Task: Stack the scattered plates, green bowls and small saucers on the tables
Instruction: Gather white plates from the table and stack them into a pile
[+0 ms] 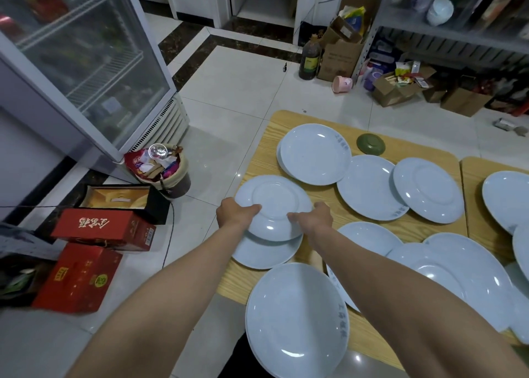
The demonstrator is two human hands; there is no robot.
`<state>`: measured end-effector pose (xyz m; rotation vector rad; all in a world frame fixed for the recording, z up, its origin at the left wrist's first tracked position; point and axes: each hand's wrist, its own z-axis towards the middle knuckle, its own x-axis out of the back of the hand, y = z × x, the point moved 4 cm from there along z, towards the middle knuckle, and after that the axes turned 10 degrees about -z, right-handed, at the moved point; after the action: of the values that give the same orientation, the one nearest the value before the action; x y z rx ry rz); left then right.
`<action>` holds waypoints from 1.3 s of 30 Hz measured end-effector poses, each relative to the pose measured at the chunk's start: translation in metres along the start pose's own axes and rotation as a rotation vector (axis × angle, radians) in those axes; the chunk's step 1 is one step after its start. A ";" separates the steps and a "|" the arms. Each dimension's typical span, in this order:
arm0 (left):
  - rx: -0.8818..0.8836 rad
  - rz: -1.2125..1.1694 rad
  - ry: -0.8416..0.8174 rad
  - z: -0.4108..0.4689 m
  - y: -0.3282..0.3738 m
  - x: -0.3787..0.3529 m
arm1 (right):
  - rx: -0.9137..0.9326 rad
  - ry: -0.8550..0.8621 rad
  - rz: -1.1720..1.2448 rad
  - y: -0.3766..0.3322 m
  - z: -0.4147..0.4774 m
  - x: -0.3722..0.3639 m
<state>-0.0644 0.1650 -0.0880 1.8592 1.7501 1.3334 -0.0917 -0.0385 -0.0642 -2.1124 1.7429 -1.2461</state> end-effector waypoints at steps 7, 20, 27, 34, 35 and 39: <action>-0.037 0.005 0.012 -0.008 -0.001 0.011 | -0.002 -0.006 0.025 0.002 -0.008 -0.004; -0.160 -0.096 0.065 -0.039 0.021 0.031 | 0.054 0.023 0.143 -0.010 -0.038 0.014; -0.271 -0.148 0.066 -0.081 0.035 0.037 | 0.194 0.039 0.255 -0.008 -0.065 0.041; -0.336 -0.258 -0.030 -0.119 0.039 0.032 | 0.181 -0.011 0.621 0.004 -0.092 0.065; -0.344 -0.267 -0.054 -0.123 0.039 0.030 | 0.177 -0.015 0.666 0.005 -0.094 0.068; -0.352 -0.370 -0.162 -0.138 0.037 0.021 | 0.164 -0.086 0.856 0.012 -0.100 0.077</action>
<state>-0.1459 0.1216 0.0231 1.3376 1.5599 1.2124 -0.1668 -0.0703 0.0327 -1.0741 2.0545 -0.9595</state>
